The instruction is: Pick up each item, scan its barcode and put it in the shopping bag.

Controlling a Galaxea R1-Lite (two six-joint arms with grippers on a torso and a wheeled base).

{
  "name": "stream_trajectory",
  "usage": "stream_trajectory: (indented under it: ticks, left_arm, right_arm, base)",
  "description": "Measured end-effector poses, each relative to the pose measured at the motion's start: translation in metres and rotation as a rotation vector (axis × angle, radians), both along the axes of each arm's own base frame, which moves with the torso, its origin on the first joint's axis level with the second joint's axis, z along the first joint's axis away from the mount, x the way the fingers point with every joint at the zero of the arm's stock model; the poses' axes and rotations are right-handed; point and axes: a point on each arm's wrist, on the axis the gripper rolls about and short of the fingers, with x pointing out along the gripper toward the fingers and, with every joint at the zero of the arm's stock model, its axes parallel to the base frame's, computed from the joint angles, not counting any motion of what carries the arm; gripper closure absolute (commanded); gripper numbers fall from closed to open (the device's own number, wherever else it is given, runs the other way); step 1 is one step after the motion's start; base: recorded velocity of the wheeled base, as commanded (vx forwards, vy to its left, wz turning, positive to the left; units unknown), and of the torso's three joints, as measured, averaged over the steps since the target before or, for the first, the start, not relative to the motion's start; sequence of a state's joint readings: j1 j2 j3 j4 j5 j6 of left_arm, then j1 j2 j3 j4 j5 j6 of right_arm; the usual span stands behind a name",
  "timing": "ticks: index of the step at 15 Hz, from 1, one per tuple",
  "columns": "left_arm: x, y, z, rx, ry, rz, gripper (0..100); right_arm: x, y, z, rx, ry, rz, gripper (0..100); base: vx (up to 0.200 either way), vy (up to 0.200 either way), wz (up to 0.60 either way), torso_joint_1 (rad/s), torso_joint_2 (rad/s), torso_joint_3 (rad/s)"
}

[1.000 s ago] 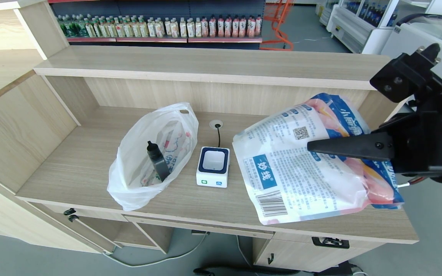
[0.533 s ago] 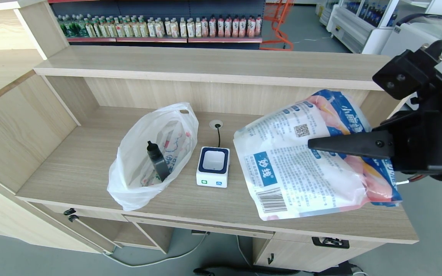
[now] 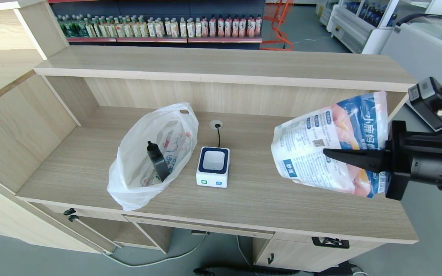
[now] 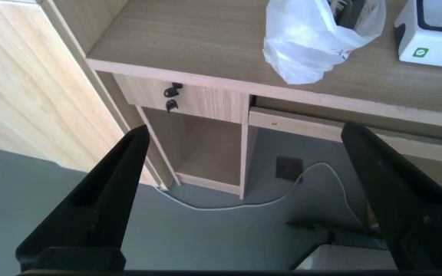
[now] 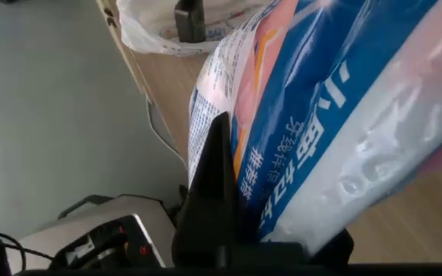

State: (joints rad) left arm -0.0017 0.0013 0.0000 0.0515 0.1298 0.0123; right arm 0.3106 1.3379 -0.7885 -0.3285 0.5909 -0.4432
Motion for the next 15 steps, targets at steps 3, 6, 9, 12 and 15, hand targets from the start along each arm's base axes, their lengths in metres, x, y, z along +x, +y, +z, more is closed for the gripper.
stream_trajectory:
  ticks: [3, 6, 9, 12, 15]
  left_arm:
    - [0.0, 0.0, 0.0, 0.0, 0.0, 0.0, 0]
    - [0.0, 0.0, 0.0, 0.0, 0.0, 0.0, 0]
    - [0.0, 0.0, 0.0, 0.0, 0.0, 0.0, 0]
    - [0.0, 0.0, 0.0, 0.003, 0.0, 0.0, 0]
    - [0.0, 0.0, 0.0, 0.003, 0.001, 0.0, 0]
  right_arm:
    - [0.0, -0.011, -0.012, -0.169, -0.114, -0.148, 100]
    - [0.005, -0.024, -0.018, -0.34, -0.225, -0.214, 100]
    - [0.007, -0.032, -0.022, -0.395, -0.238, -0.249, 100]
    - [0.008, -0.033, -0.023, -0.395, -0.237, -0.249, 100]
    - [0.006, -0.03, -0.024, -0.381, -0.236, -0.212, 100]
  base:
    - [0.0, 0.0, 0.0, 0.0, 0.0, 0.0]
    - [0.0, 0.0, 0.0, 0.0, 0.0, 0.0]
    - [0.0, 0.0, 0.0, 0.0, 0.0, 0.0]
    - [0.0, 0.0, 0.0, 0.0, 0.0, 0.0]
    - [0.0, 0.2, 0.0, 0.001, 0.0, 0.004]
